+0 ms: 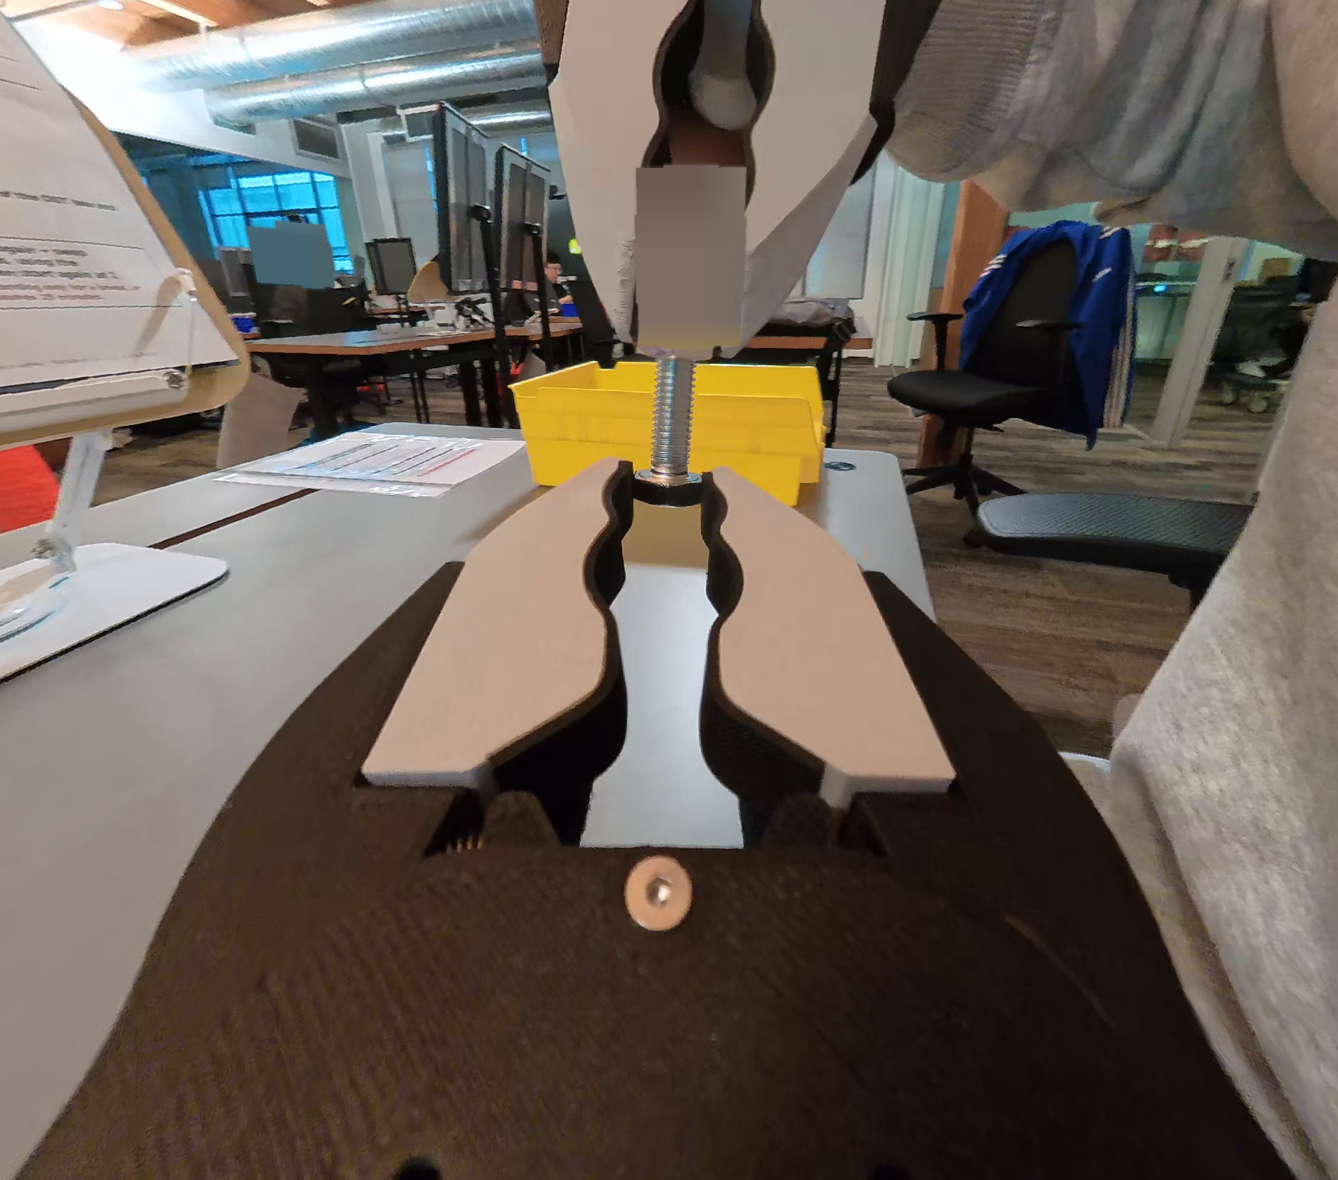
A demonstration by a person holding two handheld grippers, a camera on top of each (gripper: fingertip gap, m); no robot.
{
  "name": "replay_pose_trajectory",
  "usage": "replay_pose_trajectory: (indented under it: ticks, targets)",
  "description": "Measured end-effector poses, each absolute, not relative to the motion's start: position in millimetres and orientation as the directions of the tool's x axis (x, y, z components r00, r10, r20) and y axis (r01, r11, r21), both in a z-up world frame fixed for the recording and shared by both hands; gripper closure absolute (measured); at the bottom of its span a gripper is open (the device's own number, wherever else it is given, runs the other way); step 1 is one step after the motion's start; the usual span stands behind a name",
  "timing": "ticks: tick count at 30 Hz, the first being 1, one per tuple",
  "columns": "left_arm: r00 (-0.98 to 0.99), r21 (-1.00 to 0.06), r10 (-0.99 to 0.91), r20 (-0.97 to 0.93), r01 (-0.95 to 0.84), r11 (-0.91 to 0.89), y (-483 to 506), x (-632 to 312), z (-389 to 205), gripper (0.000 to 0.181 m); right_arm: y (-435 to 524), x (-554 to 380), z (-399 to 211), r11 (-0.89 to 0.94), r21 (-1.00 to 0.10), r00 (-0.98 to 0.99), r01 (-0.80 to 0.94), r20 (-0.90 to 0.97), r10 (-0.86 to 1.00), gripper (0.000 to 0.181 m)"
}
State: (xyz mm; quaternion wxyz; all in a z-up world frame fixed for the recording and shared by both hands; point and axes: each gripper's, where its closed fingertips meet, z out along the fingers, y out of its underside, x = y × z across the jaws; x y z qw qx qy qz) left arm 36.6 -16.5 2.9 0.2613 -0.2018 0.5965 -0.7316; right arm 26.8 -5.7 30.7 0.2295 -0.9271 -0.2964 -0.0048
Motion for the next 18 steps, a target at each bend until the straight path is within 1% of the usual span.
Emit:
replay_pose_trajectory:
  ticks: [6, 18]
  targets:
    - [-0.696, -0.981, -0.715, -0.065, 0.177, -0.083, -10.1, 46.2, 0.0, 0.162, -0.9, 35.0, 27.8, -0.774, -0.399, 0.870, 0.491, 0.188, 0.455, 0.164]
    - [-0.634, -0.980, -0.771, -0.054, 0.182, -0.081, 0.9, 54.3, 1.5, 0.162, 9.8, 45.0, 29.2, -0.846, -0.419, 0.941, 0.330, 0.219, 0.258, 0.164]
